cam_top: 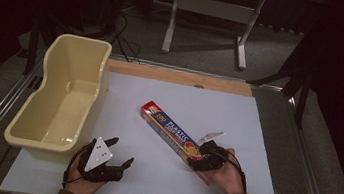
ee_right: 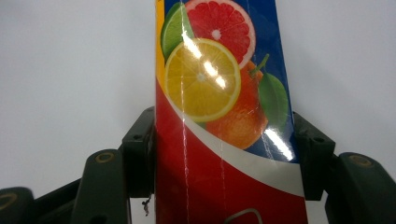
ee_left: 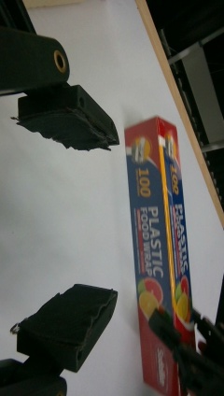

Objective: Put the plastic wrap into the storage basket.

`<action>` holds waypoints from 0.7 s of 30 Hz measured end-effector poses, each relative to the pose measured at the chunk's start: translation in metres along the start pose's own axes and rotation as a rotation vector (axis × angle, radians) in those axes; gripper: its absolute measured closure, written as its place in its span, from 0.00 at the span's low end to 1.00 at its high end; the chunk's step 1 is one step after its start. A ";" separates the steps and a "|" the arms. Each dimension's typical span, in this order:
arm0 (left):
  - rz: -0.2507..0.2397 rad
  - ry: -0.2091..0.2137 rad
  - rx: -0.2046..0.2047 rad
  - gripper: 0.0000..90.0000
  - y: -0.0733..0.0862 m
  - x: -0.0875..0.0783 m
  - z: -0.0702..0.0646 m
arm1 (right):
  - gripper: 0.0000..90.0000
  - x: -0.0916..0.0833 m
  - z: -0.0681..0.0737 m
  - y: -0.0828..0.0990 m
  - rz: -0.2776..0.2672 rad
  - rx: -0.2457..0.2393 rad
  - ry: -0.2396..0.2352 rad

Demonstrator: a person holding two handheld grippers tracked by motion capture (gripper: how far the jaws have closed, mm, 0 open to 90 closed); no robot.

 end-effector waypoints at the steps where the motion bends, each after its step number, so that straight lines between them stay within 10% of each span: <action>1: 0.000 0.000 -0.002 0.24 0.000 0.000 0.000 | 0.43 -0.002 0.001 0.002 0.004 0.005 0.001; 9: 0.006 -0.003 -0.003 0.25 0.000 0.002 0.000 | 0.30 -0.003 0.009 -0.014 0.016 -0.075 0.061; 21: -0.001 0.000 -0.009 0.25 0.000 0.001 0.001 | 0.27 0.027 0.000 -0.079 0.107 -0.081 -0.030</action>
Point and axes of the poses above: each handheld gripper's, and its own axes: x roughly forward along the jaws, y roughly out of its underside, z roughly to its left, the point moved 2 cm from there along x, roughly forward along the jaws, and after that the axes turned 2 degrees about -z, right-handed, at the moved point
